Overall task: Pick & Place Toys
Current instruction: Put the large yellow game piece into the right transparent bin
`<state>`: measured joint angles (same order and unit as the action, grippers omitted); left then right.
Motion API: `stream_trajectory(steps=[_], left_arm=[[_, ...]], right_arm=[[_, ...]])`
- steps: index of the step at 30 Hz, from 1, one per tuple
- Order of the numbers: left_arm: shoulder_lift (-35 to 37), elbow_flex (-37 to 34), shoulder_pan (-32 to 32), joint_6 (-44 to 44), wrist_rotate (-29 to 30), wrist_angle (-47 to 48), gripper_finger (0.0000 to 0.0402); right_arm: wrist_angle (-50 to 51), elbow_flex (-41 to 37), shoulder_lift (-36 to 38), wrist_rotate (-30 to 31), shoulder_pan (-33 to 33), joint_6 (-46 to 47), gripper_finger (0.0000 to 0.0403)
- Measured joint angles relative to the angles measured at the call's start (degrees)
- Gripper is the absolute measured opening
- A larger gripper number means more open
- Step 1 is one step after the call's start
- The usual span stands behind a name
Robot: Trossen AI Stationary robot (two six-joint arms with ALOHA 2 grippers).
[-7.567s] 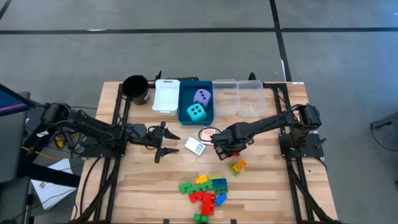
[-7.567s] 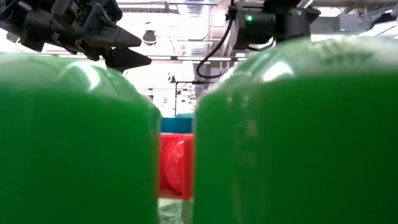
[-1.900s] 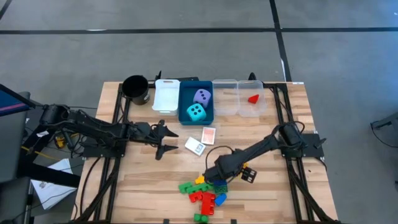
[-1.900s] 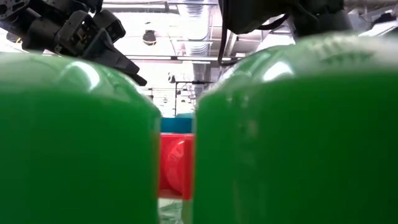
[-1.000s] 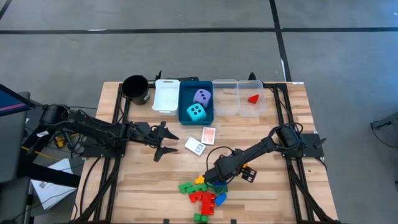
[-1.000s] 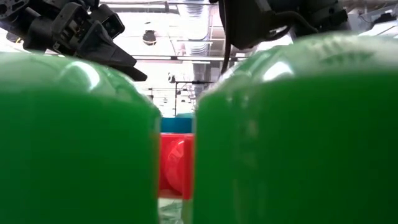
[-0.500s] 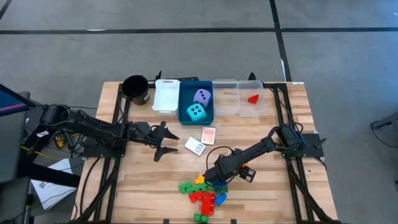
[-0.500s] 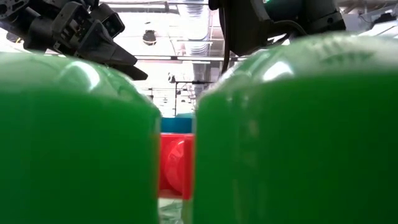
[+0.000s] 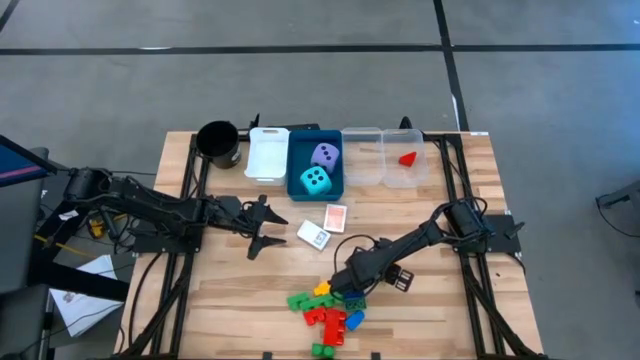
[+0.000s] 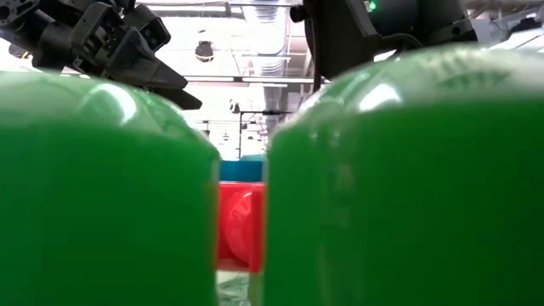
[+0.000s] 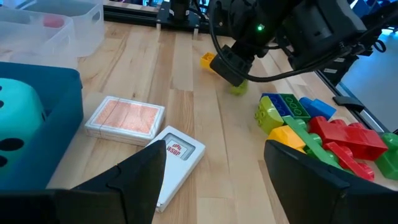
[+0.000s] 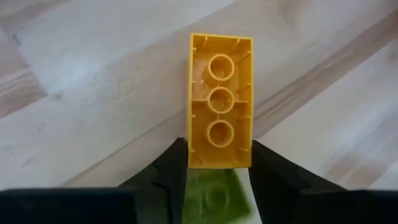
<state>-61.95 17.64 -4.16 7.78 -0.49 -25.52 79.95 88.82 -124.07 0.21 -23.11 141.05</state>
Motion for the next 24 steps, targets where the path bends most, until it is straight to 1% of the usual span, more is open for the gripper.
stream_trajectory(steps=[5, 8, 10, 13, 17, 20, 24], left_arm=[[0.0, 0.0, 0.0, 0.0, 0.0, -0.8, 0.0266], [0.0, 0.0, 0.0, 0.0, 0.0, -1.2, 0.0266], [0.0, 0.0, 0.0, 0.0, 0.0, -1.4, 0.0266], [0.0, 0.0, 0.0, 0.0, 0.0, -2.2, 0.0266], [0.0, 0.0, 0.0, 0.0, 0.0, -2.2, 0.0266], [0.0, 0.0, 0.0, 0.0, 0.0, -0.3, 0.0266], [0.0, 0.0, 0.0, 0.1, 0.0, 0.6, 0.0266]], right_arm=[[3.2, 0.5, 0.5, 0.3, 0.2, 0.0, 0.0133], [8.6, 2.5, 0.5, 3.3, 0.1, -0.5, 0.0133], [10.4, 3.4, 0.5, 7.9, 0.1, -0.5, 0.0133], [10.0, 3.5, 0.7, 18.3, 0.6, -2.3, 0.0133], [10.1, 3.6, 1.1, 30.6, 3.3, -7.4, 0.0133], [10.1, 3.5, 1.0, 37.6, 6.4, -12.3, 0.0133], [10.0, 3.5, 1.0, 44.0, 12.2, -21.9, 0.0133]])
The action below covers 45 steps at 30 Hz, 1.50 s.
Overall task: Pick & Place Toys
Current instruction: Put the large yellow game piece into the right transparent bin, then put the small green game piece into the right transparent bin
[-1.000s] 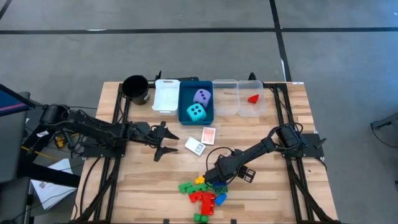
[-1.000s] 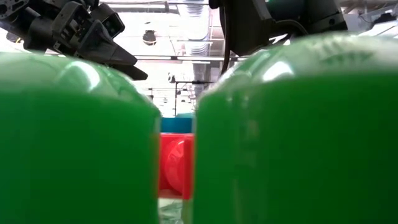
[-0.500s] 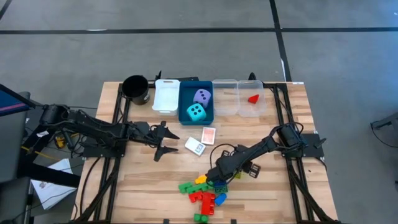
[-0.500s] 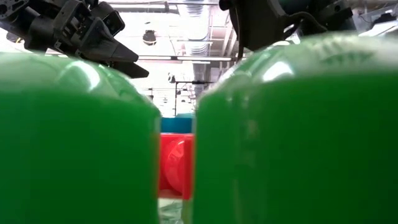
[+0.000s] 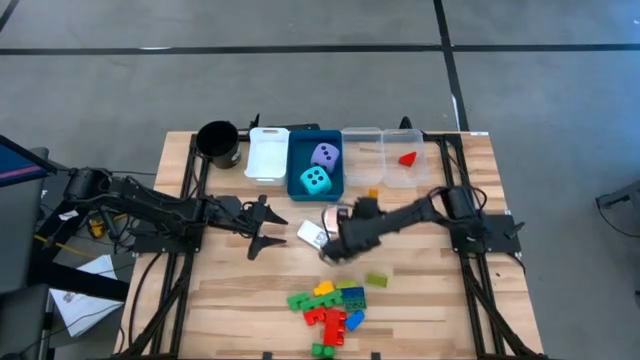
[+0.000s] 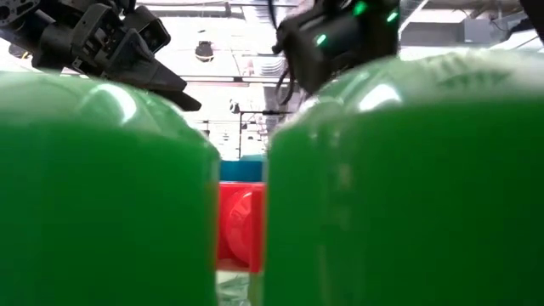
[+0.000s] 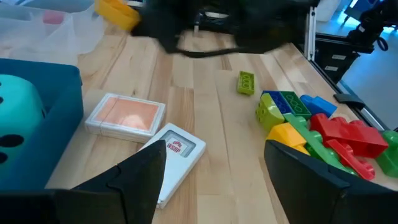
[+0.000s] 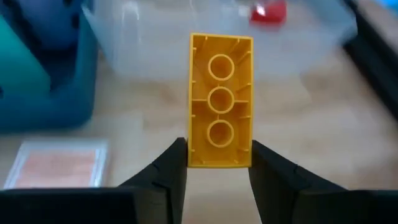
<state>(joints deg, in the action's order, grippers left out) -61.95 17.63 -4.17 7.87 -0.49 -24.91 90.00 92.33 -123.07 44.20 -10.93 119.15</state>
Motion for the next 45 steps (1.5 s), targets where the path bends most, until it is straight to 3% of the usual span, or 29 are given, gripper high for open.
stream_trajectory(steps=[9, 17, 25, 31, 36, 45], left_arm=[[0.0, 0.0, 0.0, 0.1, 0.7, -0.1, 0.0266], [0.0, 0.0, 0.0, 3.3, 0.7, 0.1, 0.0266], [0.0, 0.0, 0.0, 7.9, 1.0, 0.8, 0.0266], [0.0, 0.0, 0.0, 9.1, 1.0, -1.2, 0.0266], [0.0, 0.0, 0.0, 10.0, 0.5, -2.5, 0.0266], [0.0, 0.0, 0.0, 13.6, 0.4, -2.5, 0.0266]], right_arm=[[0.0, 0.0, 0.1, 9.8, 15.2, -17.7, 0.0133], [0.0, 0.0, 2.8, 11.0, 26.6, -28.2, 0.0133], [0.0, 0.0, 8.2, -3.1, 33.1, -42.2, 0.0133], [0.0, 0.0, 12.2, -18.8, 38.3, -50.3, 0.0133], [0.0, 0.0, 13.7, -20.1, 39.8, -55.0, 0.0137], [-0.2, 0.0, 13.7, -14.6, 38.0, -58.5, 0.0342]])
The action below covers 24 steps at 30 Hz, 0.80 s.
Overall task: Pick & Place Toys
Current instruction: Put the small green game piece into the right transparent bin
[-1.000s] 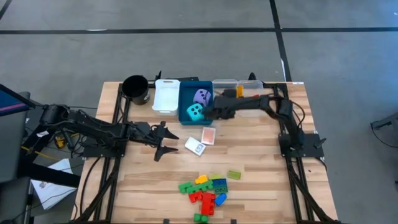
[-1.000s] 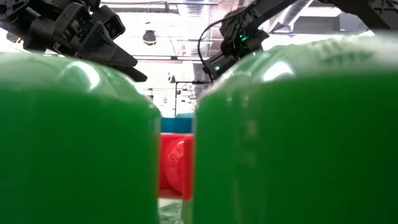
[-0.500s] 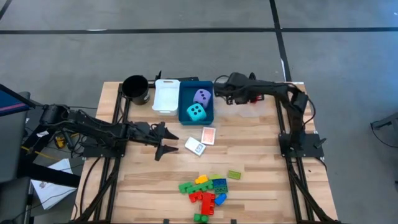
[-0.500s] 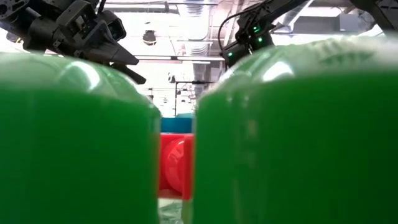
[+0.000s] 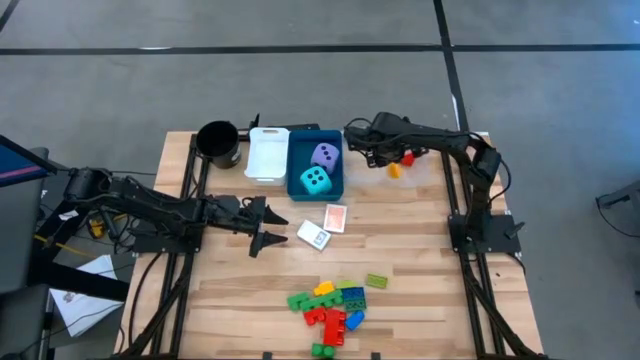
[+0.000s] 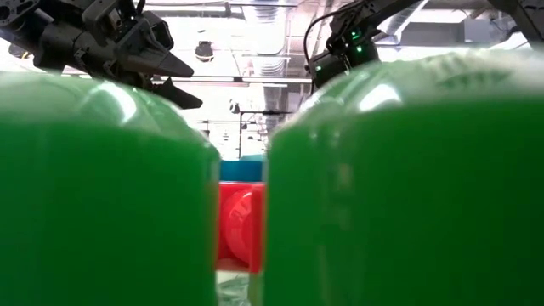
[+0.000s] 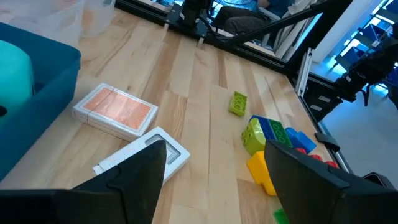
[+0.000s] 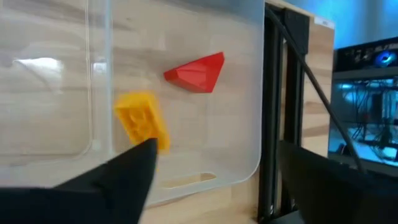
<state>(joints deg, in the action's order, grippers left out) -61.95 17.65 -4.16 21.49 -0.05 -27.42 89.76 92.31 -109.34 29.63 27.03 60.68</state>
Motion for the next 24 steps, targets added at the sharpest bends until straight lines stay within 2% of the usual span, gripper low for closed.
stream_trajectory(steps=[4, 8, 14, 18, 24], left_arm=[[0.0, 0.0, 0.0, -0.1, 0.0, 0.0, 0.0266], [0.0, 0.0, 0.0, -0.1, 0.0, 0.0, 0.0266], [0.0, 0.0, 0.0, -5.9, 0.0, 0.0, 0.0266], [0.0, 0.0, 0.0, -6.0, 0.0, 0.0, 0.0266], [0.0, 0.0, 0.0, -2.7, -0.2, 0.0, 0.0266]], right_arm=[[-0.2, 0.0, 0.0, 0.7, -1.1, -0.2, 0.0390], [-0.5, 0.0, 0.0, 2.2, -6.7, 1.2, 0.0388], [-0.6, 0.0, 0.0, 3.4, -21.2, 7.5, 0.0377], [-3.2, 0.0, 0.0, 3.4, -32.5, 12.5, 0.0377], [-15.0, 0.0, 0.0, 3.4, -46.7, 8.6, 0.0377]])
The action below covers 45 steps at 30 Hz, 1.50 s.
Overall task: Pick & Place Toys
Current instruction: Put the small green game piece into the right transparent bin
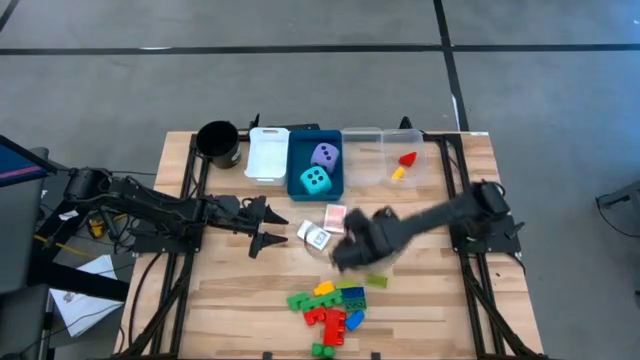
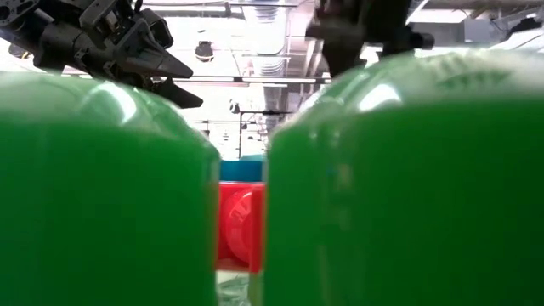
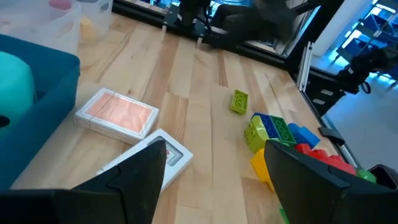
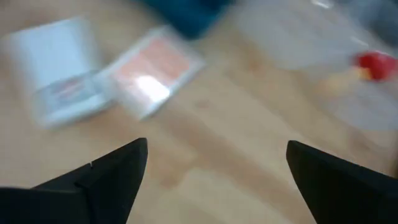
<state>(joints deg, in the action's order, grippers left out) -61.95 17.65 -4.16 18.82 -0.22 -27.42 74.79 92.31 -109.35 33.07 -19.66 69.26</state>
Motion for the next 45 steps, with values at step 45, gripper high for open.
stream_trajectory(steps=[45], left_arm=[[0.0, 0.0, 0.0, 16.5, -3.3, -7.5, 0.0266]], right_arm=[[-47.5, -44.5, -0.1, 29.7, -43.9, 20.1, 0.0354]])
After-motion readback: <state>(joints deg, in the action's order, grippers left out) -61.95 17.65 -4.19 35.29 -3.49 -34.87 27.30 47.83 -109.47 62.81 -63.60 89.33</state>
